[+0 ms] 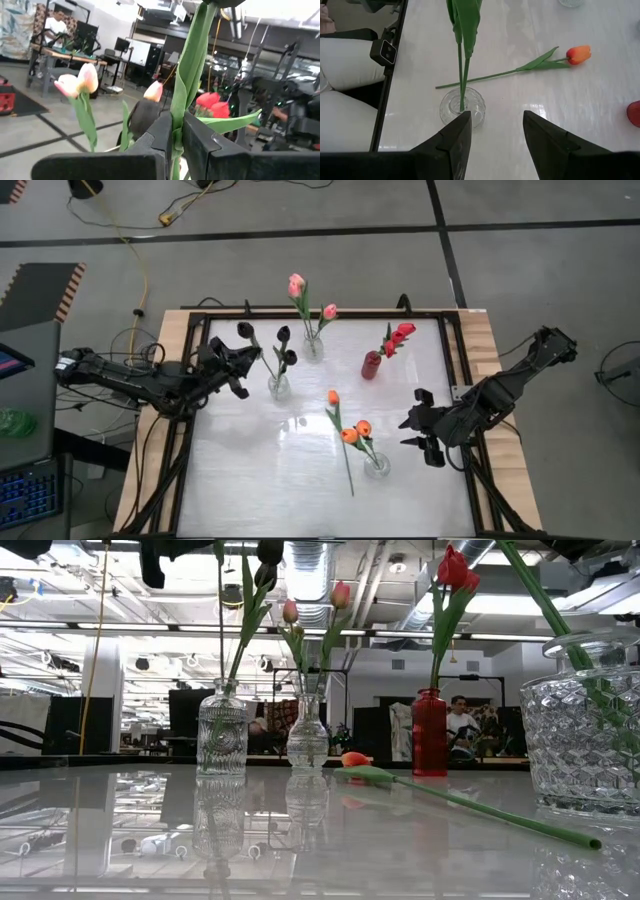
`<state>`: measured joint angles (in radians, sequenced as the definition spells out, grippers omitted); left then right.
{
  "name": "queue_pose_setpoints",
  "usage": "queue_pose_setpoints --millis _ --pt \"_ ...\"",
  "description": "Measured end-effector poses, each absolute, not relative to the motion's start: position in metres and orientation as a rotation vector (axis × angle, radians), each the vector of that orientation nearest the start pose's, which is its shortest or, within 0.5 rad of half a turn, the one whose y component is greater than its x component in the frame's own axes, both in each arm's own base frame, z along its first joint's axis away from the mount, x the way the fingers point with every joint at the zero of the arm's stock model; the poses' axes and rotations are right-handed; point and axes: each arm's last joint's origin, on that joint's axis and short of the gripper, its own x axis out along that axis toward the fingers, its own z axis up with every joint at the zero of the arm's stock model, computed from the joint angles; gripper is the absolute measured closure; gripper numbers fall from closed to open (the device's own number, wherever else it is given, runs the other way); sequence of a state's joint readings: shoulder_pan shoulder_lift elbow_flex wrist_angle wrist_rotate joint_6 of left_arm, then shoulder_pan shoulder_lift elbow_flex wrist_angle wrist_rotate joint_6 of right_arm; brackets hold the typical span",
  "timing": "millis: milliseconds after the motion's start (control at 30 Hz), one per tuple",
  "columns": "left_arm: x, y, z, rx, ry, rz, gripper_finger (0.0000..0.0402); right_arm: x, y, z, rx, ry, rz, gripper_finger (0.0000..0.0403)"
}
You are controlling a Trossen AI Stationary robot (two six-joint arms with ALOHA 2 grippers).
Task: Sort flowers into vase by color
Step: Put the black tulip into the middle transparent vase
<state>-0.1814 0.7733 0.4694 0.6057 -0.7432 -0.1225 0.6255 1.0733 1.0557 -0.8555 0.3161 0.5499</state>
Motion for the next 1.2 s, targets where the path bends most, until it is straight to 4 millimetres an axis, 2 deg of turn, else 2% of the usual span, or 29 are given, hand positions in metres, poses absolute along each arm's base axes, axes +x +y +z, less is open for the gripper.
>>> queue_pose_setpoints --millis 500,633,967,1200 --pt "0.181 -0.013 0.278 -0.235 -0.158 0.578 0.0368 0.168 0.111 0.318 0.121 0.824 0.067 0.0198" --pt "0.181 -0.013 0.271 -0.255 -0.103 0.583 0.0341 0.168 0.111 0.318 0.121 0.824 0.066 0.0198" --pt "0.181 -0.013 0.259 -0.204 0.015 0.596 0.0241 0.169 0.111 0.318 0.123 0.822 0.067 0.0198" --pt "0.175 -0.013 0.253 -0.156 0.114 0.530 0.0212 0.169 0.110 0.319 0.112 0.806 0.039 0.0198"
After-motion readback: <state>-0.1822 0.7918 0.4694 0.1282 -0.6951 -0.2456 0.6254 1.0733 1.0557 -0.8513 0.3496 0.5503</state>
